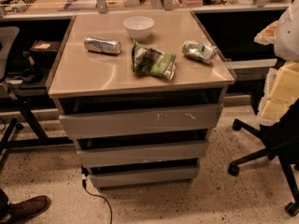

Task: Open middle drawer

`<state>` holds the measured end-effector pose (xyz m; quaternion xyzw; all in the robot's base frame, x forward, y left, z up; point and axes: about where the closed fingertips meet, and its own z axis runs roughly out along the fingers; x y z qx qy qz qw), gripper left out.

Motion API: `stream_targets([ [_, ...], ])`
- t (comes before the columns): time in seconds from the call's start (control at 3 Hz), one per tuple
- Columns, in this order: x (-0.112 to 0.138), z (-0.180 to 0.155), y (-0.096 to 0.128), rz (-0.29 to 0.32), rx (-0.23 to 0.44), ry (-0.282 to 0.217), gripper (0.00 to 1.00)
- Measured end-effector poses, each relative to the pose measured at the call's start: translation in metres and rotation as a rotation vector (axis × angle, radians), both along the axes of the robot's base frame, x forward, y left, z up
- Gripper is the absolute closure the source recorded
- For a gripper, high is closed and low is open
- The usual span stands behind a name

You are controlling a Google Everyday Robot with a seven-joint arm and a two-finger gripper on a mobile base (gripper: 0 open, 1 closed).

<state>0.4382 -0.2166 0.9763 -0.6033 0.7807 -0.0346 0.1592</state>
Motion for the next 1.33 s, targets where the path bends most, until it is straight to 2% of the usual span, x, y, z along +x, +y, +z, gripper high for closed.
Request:
stream_targets([
  [0.33, 0.000, 0.000, 0.000, 0.000, 0.000, 0.000, 0.00],
  [0.67, -0.001, -0.032, 0.010, -0.003, 0.012, 0.015, 0.00],
  [1.0, -0.005, -0.093, 0.027, -0.006, 0.057, 0.063, 0.00],
  [1.33, -0.010, -0.175, 0.049, 0.010, 0.098, 0.122, 0.00],
])
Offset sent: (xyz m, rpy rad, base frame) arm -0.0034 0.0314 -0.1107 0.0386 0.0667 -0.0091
